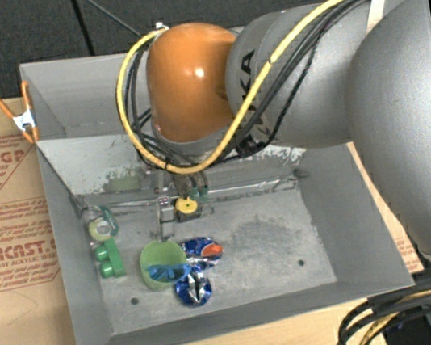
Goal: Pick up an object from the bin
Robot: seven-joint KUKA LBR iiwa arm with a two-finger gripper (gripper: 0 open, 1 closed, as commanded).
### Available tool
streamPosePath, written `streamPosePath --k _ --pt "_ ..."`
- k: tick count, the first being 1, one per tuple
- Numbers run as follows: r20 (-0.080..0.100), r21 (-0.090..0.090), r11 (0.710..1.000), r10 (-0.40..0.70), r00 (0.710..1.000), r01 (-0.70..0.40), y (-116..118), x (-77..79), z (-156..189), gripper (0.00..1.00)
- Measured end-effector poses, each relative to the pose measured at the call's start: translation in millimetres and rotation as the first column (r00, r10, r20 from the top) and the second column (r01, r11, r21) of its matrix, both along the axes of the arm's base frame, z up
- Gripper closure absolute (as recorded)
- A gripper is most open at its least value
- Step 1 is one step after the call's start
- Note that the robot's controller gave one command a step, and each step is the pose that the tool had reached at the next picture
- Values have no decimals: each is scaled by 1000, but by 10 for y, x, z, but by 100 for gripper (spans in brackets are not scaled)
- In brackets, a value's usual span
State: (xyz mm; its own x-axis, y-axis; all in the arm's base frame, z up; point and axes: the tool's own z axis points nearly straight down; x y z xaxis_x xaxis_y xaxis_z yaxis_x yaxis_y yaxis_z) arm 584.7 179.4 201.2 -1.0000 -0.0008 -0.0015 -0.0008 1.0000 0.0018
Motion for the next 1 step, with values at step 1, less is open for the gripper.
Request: streamPosePath --k 1 --pt "-3 -1 995 99 995 -99 -612 -256 -1329 0"
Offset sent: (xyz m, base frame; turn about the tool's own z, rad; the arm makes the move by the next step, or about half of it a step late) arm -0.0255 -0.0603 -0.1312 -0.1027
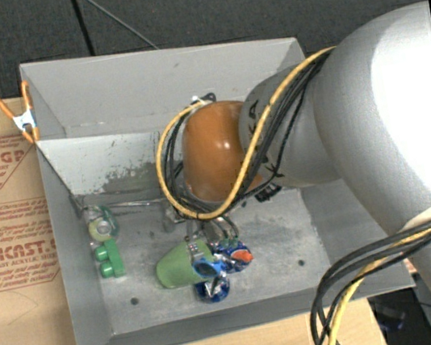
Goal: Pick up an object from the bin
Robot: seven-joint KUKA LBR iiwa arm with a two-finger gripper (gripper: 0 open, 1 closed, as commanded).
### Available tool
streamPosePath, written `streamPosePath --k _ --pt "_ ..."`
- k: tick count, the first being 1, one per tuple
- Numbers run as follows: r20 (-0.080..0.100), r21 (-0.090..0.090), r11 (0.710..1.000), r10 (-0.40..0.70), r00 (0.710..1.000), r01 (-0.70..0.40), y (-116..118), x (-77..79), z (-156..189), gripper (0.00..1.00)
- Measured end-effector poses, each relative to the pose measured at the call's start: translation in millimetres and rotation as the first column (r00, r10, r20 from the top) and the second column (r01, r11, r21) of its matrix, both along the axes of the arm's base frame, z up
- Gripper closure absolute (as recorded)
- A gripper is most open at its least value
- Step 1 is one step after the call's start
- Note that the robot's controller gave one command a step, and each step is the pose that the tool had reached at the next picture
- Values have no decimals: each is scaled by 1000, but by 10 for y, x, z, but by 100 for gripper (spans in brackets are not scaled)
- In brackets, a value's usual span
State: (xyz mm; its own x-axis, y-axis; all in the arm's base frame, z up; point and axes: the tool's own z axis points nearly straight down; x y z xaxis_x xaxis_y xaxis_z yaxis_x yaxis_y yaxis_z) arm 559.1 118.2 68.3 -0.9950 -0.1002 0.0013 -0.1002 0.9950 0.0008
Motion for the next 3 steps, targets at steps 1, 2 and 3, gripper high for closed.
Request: streamPosePath --k 1,2,3 --pt "4 2 1000 17 1000 -17 -67 -388 29 0" --pt "11 2 996 85 996 -85 -78 -737 34 0" --pt "2 1 996 86 996 -86 -80 -754 18 100"
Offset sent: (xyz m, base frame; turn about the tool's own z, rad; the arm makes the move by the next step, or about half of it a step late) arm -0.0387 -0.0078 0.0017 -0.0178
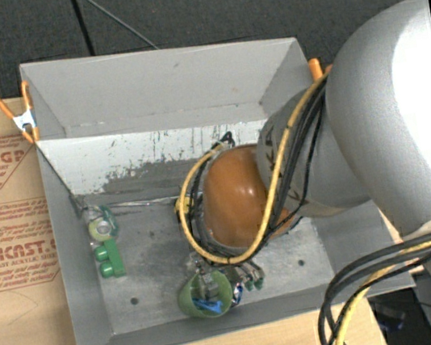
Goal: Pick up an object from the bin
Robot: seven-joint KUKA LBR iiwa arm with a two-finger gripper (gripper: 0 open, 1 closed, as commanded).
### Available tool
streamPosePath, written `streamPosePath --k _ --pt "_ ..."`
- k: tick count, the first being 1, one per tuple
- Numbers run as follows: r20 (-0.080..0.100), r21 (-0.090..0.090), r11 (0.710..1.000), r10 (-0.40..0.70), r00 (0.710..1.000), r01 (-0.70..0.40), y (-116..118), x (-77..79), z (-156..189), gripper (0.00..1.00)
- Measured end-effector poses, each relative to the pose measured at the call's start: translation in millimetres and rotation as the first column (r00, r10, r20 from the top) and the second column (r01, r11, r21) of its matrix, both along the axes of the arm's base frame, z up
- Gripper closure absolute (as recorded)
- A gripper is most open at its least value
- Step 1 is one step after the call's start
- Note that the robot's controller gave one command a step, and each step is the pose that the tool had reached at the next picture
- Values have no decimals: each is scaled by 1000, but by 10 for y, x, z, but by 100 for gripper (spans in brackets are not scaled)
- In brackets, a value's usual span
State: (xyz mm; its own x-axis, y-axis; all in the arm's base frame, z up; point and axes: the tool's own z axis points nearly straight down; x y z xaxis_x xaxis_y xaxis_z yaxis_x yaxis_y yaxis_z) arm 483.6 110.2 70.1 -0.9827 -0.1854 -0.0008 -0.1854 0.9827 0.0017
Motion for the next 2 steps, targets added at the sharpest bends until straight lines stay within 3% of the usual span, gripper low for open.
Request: streamPosePath --k 1,2 --pt "9 0 1000 20 1000 -20 126 134 1054 100" --pt "0 1 995 -105 995 105 72 439 -24 100"
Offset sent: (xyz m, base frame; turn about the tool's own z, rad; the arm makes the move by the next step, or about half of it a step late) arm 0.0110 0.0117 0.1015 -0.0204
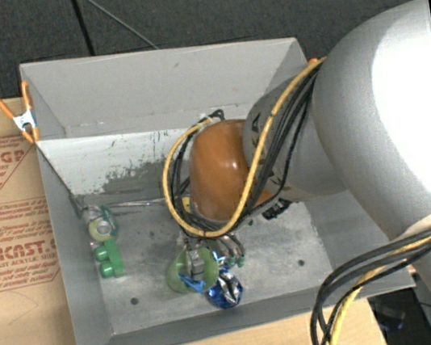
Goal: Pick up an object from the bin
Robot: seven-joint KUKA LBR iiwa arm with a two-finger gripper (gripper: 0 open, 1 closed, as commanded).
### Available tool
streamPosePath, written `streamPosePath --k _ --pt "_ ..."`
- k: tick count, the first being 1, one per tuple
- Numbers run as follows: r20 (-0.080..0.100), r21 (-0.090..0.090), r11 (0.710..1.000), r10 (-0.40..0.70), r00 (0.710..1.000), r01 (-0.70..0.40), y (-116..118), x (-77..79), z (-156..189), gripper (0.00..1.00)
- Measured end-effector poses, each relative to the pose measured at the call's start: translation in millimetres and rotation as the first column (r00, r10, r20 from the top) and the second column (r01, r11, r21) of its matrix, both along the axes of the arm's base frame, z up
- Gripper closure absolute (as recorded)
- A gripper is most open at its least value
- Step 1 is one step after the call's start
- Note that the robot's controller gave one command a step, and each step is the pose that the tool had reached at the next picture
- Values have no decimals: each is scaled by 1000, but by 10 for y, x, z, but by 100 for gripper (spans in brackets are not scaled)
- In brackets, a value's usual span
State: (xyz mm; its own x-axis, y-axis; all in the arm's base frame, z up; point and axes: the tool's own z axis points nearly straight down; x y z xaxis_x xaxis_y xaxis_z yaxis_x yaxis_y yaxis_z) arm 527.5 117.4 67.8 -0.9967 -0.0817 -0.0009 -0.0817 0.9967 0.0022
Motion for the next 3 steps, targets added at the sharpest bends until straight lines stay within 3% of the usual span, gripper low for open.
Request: streamPosePath --k 1,2,3 --pt "9 -1 998 58 998 -58 62 -25 1469 100" --pt "2 -3 922 387 922 -387 -124 642 1129 100" --pt "8 -7 823 568 823 -568 -519 356 2379 100"
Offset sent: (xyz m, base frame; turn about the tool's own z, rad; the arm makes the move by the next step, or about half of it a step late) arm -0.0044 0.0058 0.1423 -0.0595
